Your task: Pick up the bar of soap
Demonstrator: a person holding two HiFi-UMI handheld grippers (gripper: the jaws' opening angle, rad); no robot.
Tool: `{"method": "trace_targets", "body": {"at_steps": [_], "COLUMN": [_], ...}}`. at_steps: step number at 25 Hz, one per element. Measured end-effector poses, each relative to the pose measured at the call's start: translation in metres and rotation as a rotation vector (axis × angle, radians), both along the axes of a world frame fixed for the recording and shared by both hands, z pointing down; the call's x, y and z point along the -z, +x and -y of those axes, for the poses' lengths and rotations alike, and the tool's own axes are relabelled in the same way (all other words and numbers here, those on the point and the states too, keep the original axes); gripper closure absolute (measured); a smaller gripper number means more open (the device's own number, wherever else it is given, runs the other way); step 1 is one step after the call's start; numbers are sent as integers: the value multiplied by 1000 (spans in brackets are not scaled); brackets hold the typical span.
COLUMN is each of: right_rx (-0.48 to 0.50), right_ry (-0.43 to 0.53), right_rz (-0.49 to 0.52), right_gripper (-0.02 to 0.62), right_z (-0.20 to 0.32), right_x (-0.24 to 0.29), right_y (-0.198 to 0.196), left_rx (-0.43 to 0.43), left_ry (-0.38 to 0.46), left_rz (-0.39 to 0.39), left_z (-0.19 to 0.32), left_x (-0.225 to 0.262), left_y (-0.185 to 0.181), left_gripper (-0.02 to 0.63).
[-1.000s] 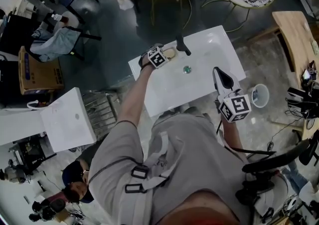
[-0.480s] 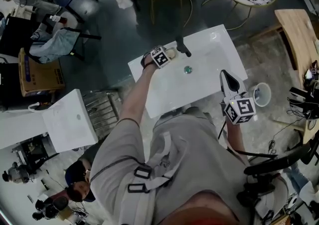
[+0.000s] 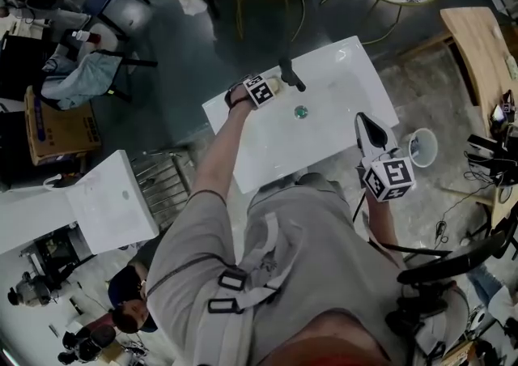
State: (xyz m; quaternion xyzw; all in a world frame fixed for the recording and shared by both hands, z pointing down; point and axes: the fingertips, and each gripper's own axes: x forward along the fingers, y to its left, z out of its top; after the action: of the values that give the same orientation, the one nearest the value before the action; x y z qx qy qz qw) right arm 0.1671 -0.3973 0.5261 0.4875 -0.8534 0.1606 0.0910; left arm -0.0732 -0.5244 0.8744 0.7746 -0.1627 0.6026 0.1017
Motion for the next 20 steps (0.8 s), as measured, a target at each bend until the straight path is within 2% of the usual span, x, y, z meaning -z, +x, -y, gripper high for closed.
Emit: {"method": "trace_targets", "body": {"at_steps": [7,15,20], "right_rx": [-2,-16,-11], "right_ry": [0,-6,-4], "right_rz": [-5,-1,5], "right_gripper": [594,594,594], "right_z": [-1,-4,-6], "right_x": [3,1,0], "right_y": [-9,-8,-8], "left_rx": [4,92,204], "left_ry": [61,28,-4], "left_rz": [26,-98,-158], "left_z": [6,1,-4], "left_x": [1,8,10], "left_y": [-1,-9,-18], "left_gripper": [367,368,367]}}
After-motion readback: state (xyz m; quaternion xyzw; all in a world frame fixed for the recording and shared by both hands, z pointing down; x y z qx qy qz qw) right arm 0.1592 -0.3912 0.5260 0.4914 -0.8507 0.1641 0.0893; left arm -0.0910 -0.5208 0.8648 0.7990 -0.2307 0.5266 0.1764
